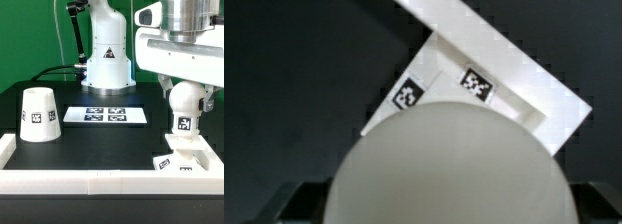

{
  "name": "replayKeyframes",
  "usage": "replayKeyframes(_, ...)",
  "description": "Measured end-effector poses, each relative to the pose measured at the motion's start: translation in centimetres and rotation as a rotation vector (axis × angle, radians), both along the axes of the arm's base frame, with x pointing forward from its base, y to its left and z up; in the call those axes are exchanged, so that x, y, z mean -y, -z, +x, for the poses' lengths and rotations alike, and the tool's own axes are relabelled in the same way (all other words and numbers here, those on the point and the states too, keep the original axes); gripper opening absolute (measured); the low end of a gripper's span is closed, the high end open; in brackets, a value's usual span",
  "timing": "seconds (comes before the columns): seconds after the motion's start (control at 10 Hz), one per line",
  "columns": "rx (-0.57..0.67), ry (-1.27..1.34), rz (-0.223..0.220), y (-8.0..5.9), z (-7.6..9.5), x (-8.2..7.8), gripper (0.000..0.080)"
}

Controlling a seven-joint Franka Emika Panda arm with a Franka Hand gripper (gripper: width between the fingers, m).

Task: Assemble lamp

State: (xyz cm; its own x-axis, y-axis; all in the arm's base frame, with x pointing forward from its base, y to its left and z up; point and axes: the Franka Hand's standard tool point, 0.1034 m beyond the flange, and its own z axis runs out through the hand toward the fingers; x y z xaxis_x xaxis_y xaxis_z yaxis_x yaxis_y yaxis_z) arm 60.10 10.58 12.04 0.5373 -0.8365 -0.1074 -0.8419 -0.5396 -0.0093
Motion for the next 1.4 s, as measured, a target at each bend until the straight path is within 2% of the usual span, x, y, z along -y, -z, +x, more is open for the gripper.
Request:
replayKeyframes(0.2,-0.026,0.143,0.034,0.07,0.12,-0.01,0.0579)
replayKeyframes(0.4,-0.030,0.186,0.042,0.09,0.13,-0.18,0.0579)
replayKeyframes(0.5,-0.027,0.159,0.043,0.10,0.12,-0.19,0.0655)
replayKeyframes(0.6,-0.023,0.123,0.044,0.10,0.11,-0.22,0.0686)
replayKeyframes(0.8,-0.001,-0.054,0.050,0.12,0.03,-0.71,0.0697)
replayKeyframes(1.4,0.113,-0.719,0.072,-0.06,0.73,-0.49,0.0698)
